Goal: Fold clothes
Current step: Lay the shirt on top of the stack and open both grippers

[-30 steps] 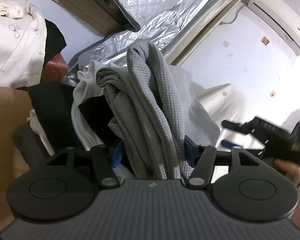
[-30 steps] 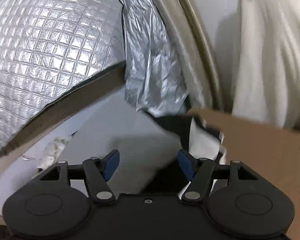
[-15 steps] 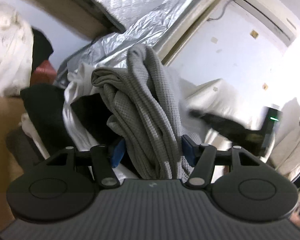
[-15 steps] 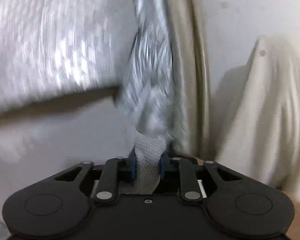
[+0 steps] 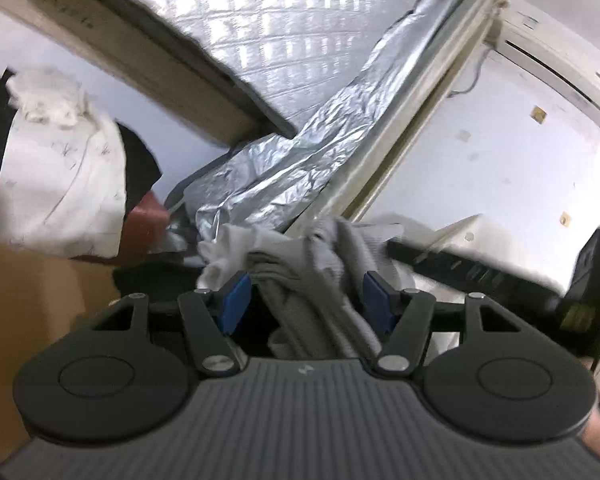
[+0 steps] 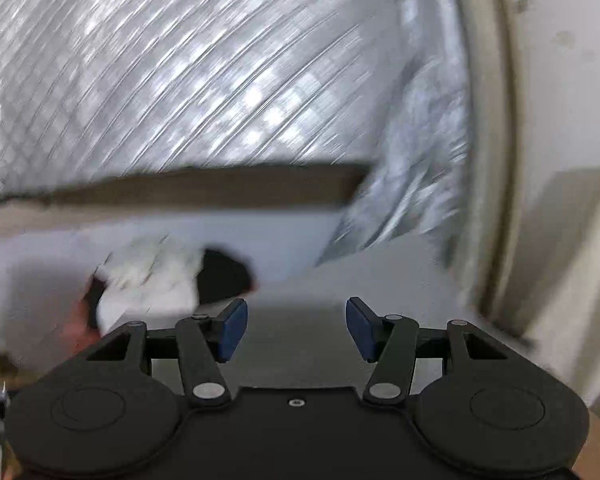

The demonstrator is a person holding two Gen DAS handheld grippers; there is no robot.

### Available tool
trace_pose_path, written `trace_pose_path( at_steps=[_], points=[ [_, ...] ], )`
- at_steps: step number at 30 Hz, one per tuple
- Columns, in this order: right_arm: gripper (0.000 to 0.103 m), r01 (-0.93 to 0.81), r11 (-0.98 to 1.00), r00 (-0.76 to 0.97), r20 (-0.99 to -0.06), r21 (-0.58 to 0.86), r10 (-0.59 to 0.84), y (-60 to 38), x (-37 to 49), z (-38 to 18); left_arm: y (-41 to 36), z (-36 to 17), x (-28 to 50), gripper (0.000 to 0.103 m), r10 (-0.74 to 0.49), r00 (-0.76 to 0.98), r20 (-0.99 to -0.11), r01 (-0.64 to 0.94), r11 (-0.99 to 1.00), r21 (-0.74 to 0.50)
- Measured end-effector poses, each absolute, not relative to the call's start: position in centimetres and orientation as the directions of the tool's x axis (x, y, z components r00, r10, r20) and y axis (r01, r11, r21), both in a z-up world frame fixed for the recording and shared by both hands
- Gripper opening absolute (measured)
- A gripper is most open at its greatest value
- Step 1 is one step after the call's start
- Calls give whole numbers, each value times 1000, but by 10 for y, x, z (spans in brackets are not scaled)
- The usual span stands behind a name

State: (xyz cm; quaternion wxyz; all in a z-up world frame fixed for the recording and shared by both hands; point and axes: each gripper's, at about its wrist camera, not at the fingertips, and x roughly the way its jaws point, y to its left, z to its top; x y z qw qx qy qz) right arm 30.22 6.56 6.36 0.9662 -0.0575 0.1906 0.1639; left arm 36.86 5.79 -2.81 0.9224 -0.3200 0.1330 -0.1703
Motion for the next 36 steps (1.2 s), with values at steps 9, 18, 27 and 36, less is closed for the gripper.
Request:
trace_pose_path(
  at_steps=[9,18,27,36],
  points=[
    [61,-501,863,783,-389,69,486,77,279,31,62,-33,373,61,-394,900,-187,198,750,-631],
    [71,-319,942,901,-342,-104,268,68,223,-1,53,-31,380,65,-360,882,-305,140,817,-560],
    [87,-33,998,902,-431,-50,9,71,174,37,45,18,354,91,-349,828,-439,142,888,-437],
    [89,132,980,829,-559,151,-26,50,113,57,29,54,284,99,-352,791,-501,240,931,-275]
  ],
)
